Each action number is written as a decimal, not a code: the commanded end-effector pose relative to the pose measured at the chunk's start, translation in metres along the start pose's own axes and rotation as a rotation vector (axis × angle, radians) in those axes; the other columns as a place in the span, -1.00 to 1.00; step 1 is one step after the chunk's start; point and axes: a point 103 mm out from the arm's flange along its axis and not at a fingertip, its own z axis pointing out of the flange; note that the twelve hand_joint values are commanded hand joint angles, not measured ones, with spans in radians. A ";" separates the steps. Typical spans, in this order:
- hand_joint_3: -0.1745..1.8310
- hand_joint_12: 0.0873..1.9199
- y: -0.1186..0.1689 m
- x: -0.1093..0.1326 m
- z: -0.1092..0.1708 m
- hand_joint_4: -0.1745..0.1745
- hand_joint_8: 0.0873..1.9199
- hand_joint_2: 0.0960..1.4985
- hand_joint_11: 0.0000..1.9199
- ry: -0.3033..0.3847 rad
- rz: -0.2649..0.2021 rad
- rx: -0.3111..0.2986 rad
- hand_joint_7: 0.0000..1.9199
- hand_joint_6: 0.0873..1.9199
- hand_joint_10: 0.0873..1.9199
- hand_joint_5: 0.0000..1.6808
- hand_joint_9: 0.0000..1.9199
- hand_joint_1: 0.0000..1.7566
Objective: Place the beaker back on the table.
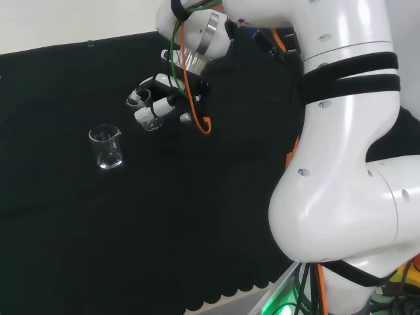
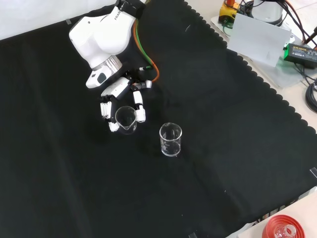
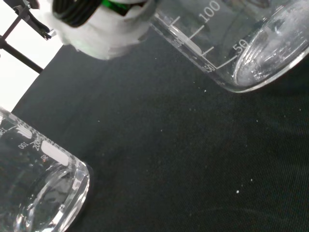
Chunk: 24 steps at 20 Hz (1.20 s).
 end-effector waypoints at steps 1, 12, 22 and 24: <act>-1.00 0.01 -0.002 -0.003 0.006 0.13 -1.00 0.37 -0.08 -0.006 0.012 0.010 0.58 -0.27 -0.54 0.45 0.33 0.46; -1.00 0.01 -0.007 -0.010 0.007 0.14 -1.00 0.37 -0.07 -0.007 0.030 0.012 0.58 -0.29 -0.55 0.45 0.34 0.46; -1.00 0.05 -0.014 -0.014 0.002 0.05 -1.00 0.38 -0.13 -0.008 0.028 0.004 0.57 -0.38 -0.58 0.49 0.31 0.41; -1.00 0.10 -0.015 -0.014 0.002 0.00 -1.00 0.38 -0.18 -0.010 0.031 0.005 0.56 -0.49 -0.59 0.52 0.29 0.35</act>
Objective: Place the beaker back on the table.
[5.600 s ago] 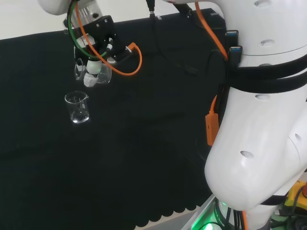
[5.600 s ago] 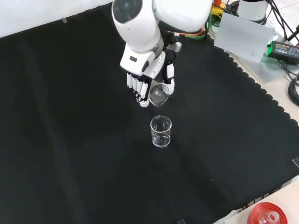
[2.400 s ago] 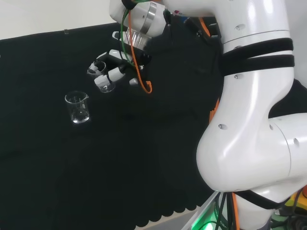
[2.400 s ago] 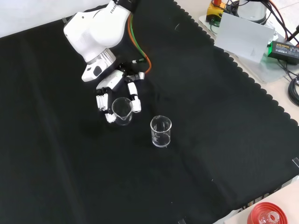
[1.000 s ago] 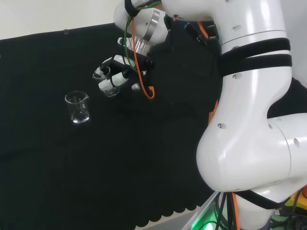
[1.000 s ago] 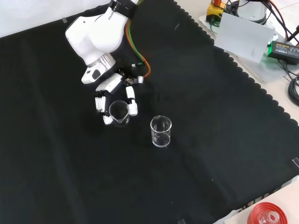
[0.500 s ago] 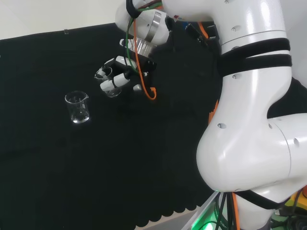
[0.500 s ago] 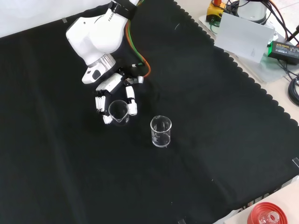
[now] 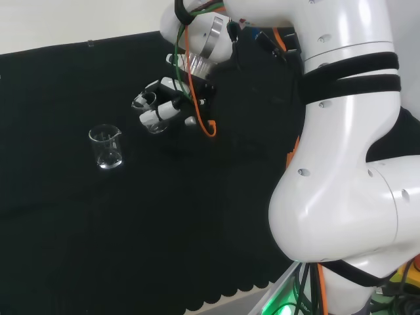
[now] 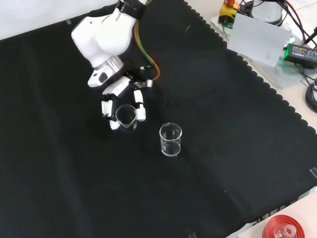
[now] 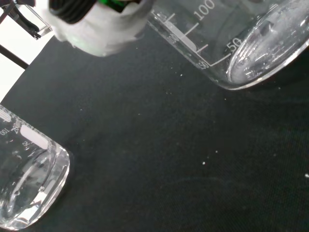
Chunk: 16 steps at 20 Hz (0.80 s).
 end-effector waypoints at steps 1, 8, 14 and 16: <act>-1.00 0.13 -0.002 -0.002 -0.001 0.06 -1.00 0.38 -0.22 -0.001 0.007 0.002 0.53 -0.48 -0.60 0.51 0.27 0.33; -1.00 0.24 -0.005 -0.002 -0.003 0.41 -1.00 0.39 -0.36 0.012 0.005 -0.012 0.43 -0.45 -0.61 0.48 0.20 0.29; -1.00 0.30 -0.005 -0.003 0.000 -0.30 -1.00 0.19 -0.53 0.031 0.008 0.013 0.28 -0.12 -0.59 -0.13 0.05 0.27; -1.00 0.33 -0.005 -0.004 0.000 -0.38 -1.00 0.16 -0.60 0.032 0.012 0.024 0.20 -0.14 -0.55 -0.30 -0.03 0.25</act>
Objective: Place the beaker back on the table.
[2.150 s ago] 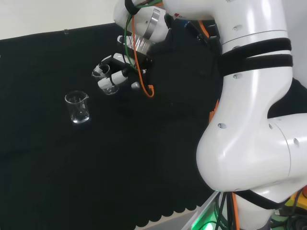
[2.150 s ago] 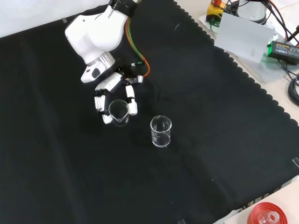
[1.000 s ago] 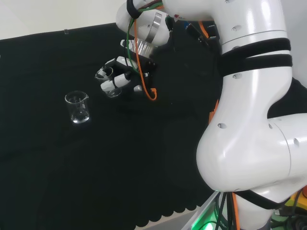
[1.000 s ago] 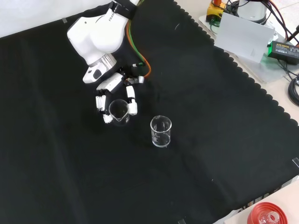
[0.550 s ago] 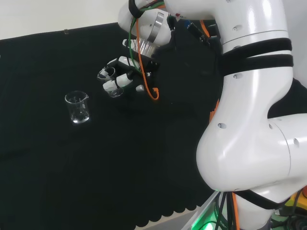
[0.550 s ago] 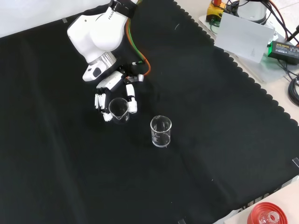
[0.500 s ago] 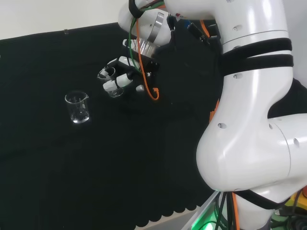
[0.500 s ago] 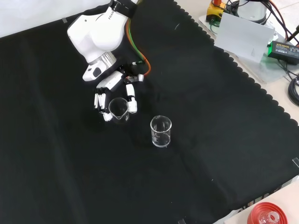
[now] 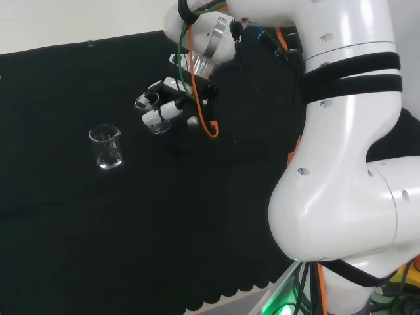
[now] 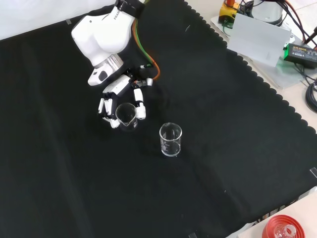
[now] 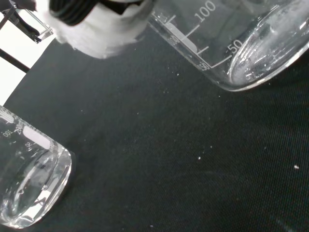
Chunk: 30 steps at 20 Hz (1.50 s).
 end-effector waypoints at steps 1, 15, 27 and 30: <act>-1.00 0.34 -0.001 -0.002 0.002 -0.41 -1.00 0.14 -0.64 0.011 0.008 0.029 0.15 -0.19 -0.53 -0.39 -0.08 0.24; -1.00 0.16 -0.008 -0.003 -0.004 -0.52 -1.00 0.02 -1.00 0.015 0.016 0.035 -0.49 -1.00 -0.27 -0.75 -0.72 0.04; -1.00 0.12 -0.032 0.011 -0.038 -0.50 -1.00 0.01 -1.00 0.001 0.044 -0.033 -0.51 -1.00 -0.27 -0.74 -0.74 0.01; -1.00 0.12 -0.043 0.015 -0.045 -0.50 -1.00 0.02 -1.00 -0.013 0.051 -0.042 -0.51 -1.00 -0.27 -0.73 -0.74 0.01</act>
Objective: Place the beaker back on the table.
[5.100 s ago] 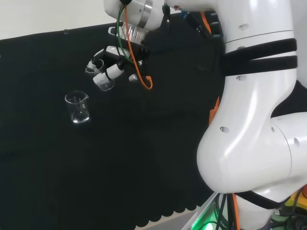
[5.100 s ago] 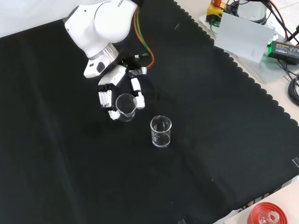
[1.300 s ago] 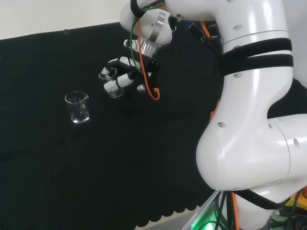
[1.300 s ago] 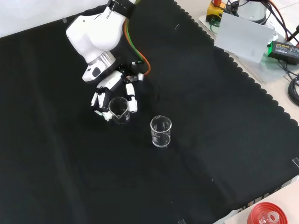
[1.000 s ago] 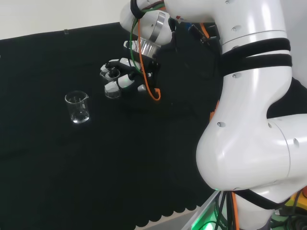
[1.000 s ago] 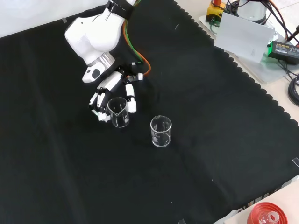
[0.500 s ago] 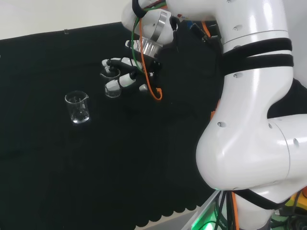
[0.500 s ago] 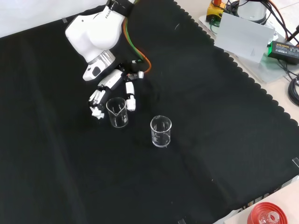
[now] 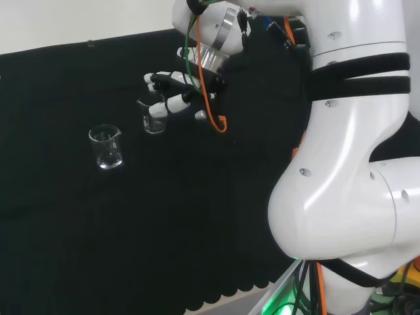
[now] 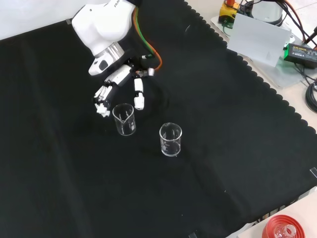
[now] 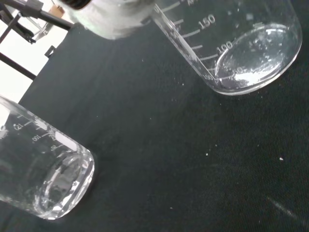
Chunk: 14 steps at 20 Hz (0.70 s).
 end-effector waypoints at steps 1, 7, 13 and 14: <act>-1.00 0.12 -0.022 0.006 -0.020 -0.50 -1.00 0.02 -1.00 -0.022 0.025 -0.043 -0.51 -1.00 -0.27 -0.73 -0.74 0.01; -1.00 0.12 -0.044 0.018 -0.030 -0.51 -1.00 0.03 -1.00 -0.042 0.037 -0.066 -0.51 -1.00 -0.27 -0.72 -0.74 0.01; -1.00 0.12 -0.058 0.025 -0.035 -0.51 -1.00 0.04 -1.00 -0.051 0.042 -0.074 -0.51 -1.00 -0.27 -0.71 -0.74 0.01; -1.00 0.12 -0.059 0.025 -0.036 -0.51 -1.00 0.04 -1.00 -0.054 0.042 -0.075 -0.51 -1.00 -0.27 -0.71 -0.74 0.01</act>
